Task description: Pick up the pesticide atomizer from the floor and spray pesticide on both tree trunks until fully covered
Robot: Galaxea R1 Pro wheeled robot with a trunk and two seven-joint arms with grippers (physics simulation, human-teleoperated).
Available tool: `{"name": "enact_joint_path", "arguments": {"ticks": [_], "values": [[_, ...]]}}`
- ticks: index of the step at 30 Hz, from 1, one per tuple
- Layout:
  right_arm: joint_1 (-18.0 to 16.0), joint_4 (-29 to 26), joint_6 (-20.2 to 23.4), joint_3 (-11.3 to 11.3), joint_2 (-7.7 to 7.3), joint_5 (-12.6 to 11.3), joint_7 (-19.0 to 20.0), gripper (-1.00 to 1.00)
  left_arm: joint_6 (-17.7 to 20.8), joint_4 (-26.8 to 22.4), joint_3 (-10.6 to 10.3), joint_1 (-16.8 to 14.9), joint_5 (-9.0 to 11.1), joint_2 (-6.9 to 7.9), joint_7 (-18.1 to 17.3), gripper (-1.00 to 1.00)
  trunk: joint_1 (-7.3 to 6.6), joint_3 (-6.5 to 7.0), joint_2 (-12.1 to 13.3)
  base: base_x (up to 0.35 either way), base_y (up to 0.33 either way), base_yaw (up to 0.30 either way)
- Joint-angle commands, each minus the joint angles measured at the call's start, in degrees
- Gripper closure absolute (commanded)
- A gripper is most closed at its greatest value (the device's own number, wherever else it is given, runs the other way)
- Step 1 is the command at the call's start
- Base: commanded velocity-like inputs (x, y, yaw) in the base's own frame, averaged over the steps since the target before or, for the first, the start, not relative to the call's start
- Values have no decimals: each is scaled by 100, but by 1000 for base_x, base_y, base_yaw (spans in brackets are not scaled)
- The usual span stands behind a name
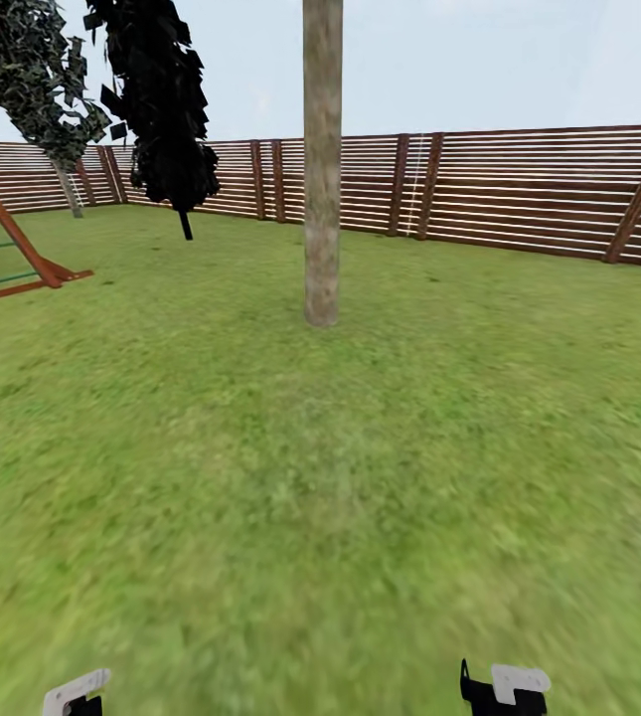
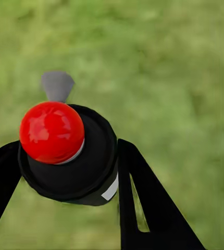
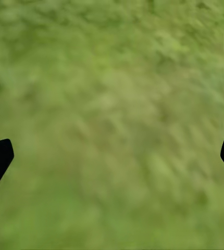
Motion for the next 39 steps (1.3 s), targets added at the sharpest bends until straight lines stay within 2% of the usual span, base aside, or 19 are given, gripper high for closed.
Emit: {"name": "enact_joint_path", "arguments": {"ticks": [1,39], "values": [[-5,8,-14,-29,1,61,-29,-100,-21,6,51,-5,-57,0,-23,100,3,-5,-2,340,0,0],[-5,8,-14,-29,1,61,-29,-100,-21,14,50,-5,-57,0,-23,100,3,-5,-2,340,0,0]]}}
